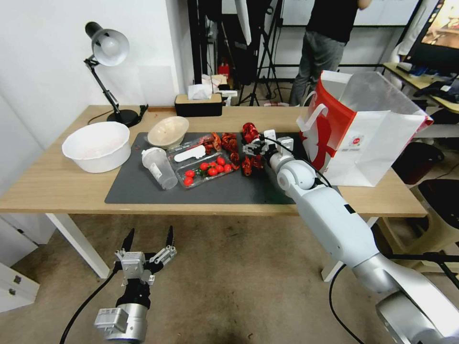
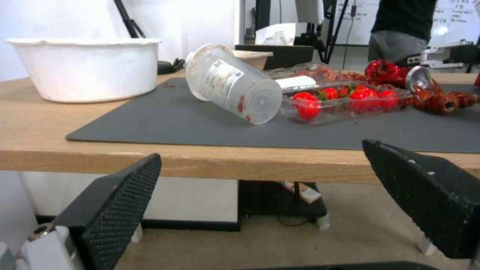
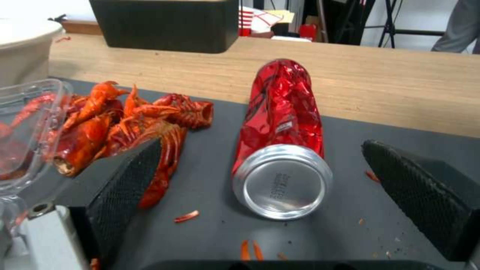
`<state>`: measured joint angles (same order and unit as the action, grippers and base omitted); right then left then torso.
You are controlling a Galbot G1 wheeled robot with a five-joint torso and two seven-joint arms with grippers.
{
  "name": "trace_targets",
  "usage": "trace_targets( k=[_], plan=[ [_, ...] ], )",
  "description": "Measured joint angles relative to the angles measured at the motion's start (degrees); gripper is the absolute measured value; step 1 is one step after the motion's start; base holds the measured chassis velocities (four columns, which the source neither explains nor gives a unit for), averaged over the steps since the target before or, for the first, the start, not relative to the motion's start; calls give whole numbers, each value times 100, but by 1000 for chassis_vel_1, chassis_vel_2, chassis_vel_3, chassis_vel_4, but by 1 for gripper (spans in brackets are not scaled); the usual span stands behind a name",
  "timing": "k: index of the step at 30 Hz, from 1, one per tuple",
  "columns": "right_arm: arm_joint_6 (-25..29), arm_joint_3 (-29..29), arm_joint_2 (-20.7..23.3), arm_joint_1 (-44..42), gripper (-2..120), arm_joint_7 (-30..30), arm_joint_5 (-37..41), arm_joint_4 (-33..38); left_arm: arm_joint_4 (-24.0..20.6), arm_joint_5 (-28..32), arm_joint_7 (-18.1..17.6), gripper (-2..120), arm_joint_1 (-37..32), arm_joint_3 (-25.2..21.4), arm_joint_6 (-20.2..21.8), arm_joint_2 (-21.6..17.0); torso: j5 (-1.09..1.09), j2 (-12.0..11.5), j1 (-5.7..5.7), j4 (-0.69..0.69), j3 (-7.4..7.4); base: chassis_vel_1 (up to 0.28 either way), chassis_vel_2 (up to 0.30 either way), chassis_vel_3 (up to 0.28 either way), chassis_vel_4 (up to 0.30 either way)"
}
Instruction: Pick up the trash from the table and place it into the takeout bag.
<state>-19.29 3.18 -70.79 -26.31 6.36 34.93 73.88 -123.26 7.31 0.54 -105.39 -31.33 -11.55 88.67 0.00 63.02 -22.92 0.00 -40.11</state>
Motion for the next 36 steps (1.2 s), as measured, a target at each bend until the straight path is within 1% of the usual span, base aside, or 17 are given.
trace_targets(
  k=[6, 19, 36],
  plan=[
    [-174, 0, -16, 78, 100, -15, 10, -119, -4, 1, 0, 100, -16, 3, 1, -4, 0, 0, 0, 0, 0, 0, 0, 0, 0],
    [-209, 2, -55, 150, 100, -37, 21, -274, -8, 2, 0, 100, -28, 5, -1, -15, 0, 0, 0, 0, 0, 0, 0, 0, 0],
    [-216, 4, -184, 389, 100, -168, 23, -766, -12, 31, 0, 100, -6, 6, -6, -22, 0, 0, 0, 0, 1, 0, 0, 0, 0]
  ],
)
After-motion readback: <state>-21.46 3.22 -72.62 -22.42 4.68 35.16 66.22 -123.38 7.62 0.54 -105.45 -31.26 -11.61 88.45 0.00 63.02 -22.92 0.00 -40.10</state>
